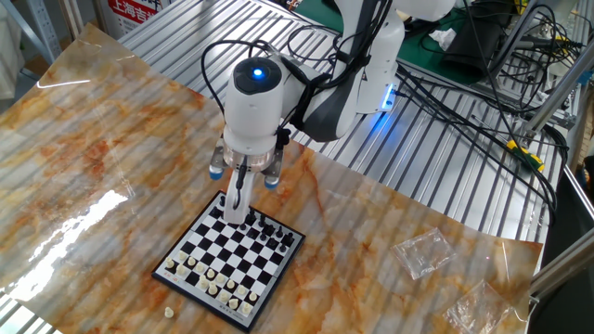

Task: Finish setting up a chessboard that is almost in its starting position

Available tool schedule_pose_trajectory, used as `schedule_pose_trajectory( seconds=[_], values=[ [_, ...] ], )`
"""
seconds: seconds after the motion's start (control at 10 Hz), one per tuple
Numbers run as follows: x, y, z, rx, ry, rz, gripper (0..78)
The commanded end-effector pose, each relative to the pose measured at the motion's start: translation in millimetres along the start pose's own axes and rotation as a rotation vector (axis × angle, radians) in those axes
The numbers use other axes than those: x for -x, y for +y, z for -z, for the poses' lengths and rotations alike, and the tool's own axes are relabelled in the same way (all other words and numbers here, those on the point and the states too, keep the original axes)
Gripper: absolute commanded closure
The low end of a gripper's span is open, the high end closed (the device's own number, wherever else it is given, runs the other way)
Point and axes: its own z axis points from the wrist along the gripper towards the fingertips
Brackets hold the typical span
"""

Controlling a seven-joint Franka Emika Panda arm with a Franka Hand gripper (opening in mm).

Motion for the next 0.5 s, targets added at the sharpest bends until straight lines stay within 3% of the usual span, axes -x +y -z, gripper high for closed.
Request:
schedule_pose_trajectory(
  seconds=[0.1,0.5],
  values=[
    [0.5,0.7,0.9,0.004,0.003,-0.006,76.1],
    [-0.1,1.0,1.1,0.009,0.013,-0.016,76.1]
  ],
)
